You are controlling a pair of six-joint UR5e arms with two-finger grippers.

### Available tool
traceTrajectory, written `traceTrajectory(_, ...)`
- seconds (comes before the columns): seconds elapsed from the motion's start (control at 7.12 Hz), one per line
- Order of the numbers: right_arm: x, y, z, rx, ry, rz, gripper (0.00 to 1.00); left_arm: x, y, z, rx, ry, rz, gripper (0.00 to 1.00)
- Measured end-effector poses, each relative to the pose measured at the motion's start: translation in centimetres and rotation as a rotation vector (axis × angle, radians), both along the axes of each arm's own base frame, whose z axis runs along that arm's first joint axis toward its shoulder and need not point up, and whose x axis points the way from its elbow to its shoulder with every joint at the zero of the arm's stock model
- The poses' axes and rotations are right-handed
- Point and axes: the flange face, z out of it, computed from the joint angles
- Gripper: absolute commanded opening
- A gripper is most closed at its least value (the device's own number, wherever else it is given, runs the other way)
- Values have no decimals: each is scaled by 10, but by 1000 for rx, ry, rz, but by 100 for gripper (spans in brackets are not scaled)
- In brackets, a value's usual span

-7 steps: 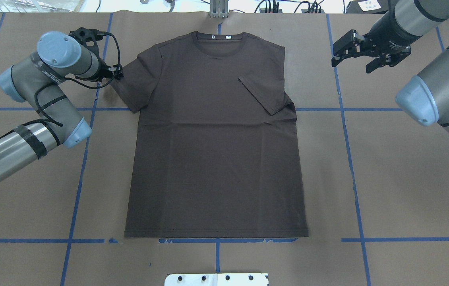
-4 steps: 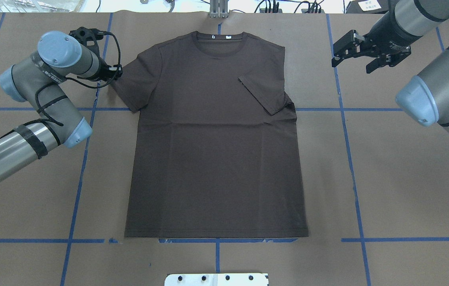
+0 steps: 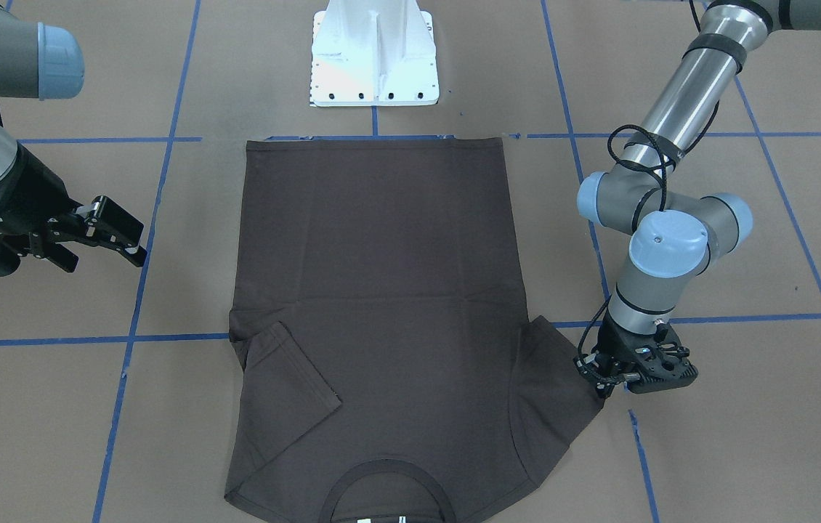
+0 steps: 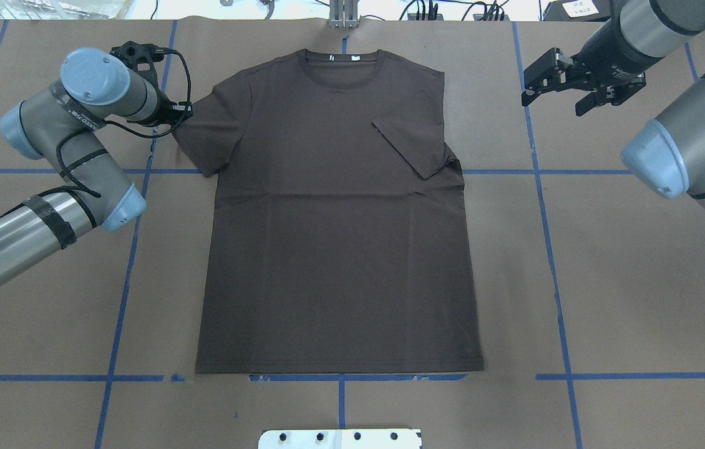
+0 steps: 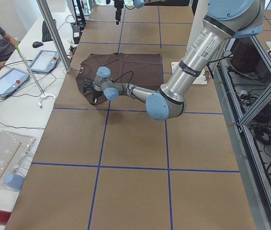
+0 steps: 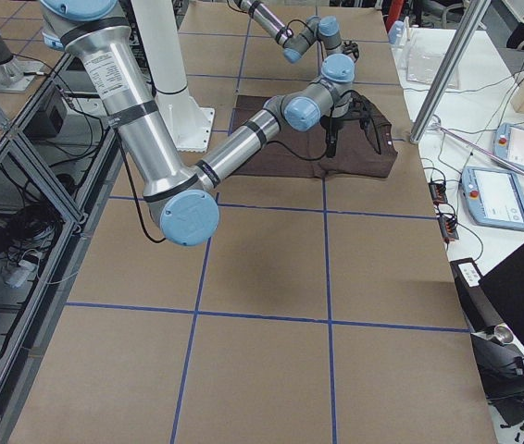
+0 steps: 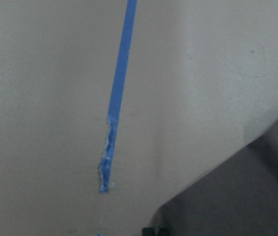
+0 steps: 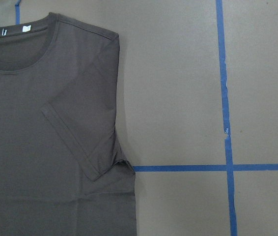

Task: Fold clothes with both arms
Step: 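Fold the sleeve inward with the left gripper while the right arm moves to the hem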

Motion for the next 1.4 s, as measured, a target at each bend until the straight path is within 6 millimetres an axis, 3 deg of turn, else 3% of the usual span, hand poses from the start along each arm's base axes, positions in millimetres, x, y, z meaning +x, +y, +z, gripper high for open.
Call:
traceTrajectory(0.28,1,1,3,-3,2,1,100,6,-5,-49,11,18,2,0)
traceTrajectory(0.42,2,1,3,-3,2,1,100,18,-11,-86,2,40,-12,0)
traceTrajectory(0.7,2,3,6,-4,3,1,100,76,-13,-156,-60,115,-43,0)
traceTrajectory(0.84,3,4,9,-8,5,1,100,103,-11,-169,-82,133,-46,0)
traceTrajectory(1.12,2,4,15,-14,9,0,100,124,-10,-171,-86,154,-43,0)
traceTrajectory(1.26,2,3,17,-16,11,0,100,128,-9,-171,-84,160,-41,33)
traceTrajectory(1.4,2,3,19,-18,14,2,100,130,-7,-172,-83,166,-40,99)
